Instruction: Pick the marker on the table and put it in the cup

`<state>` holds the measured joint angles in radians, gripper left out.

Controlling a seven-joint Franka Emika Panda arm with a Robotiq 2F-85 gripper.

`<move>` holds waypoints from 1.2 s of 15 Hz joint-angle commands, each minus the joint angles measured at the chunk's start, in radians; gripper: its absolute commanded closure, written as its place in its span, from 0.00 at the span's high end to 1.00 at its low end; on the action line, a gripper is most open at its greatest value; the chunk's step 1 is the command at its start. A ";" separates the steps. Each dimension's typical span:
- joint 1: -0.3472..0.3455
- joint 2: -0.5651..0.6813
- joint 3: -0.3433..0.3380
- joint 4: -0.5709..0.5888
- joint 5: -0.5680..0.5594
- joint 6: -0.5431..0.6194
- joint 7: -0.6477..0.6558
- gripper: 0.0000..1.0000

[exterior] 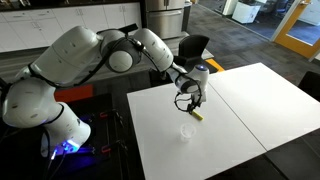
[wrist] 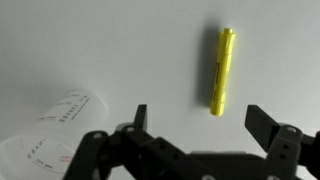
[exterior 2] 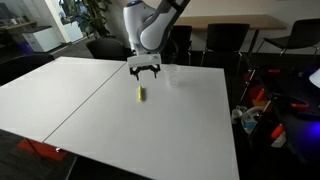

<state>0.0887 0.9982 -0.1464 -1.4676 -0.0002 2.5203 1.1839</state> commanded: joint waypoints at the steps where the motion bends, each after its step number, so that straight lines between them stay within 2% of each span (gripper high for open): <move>1: 0.018 0.042 -0.021 0.041 0.019 0.003 0.013 1.00; 8: -0.007 0.100 0.004 0.109 0.063 -0.002 0.000 1.00; 18: -0.009 0.227 0.003 0.343 0.080 -0.090 0.004 1.00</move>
<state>0.0867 1.1712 -0.1480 -1.2317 0.0645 2.4927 1.1839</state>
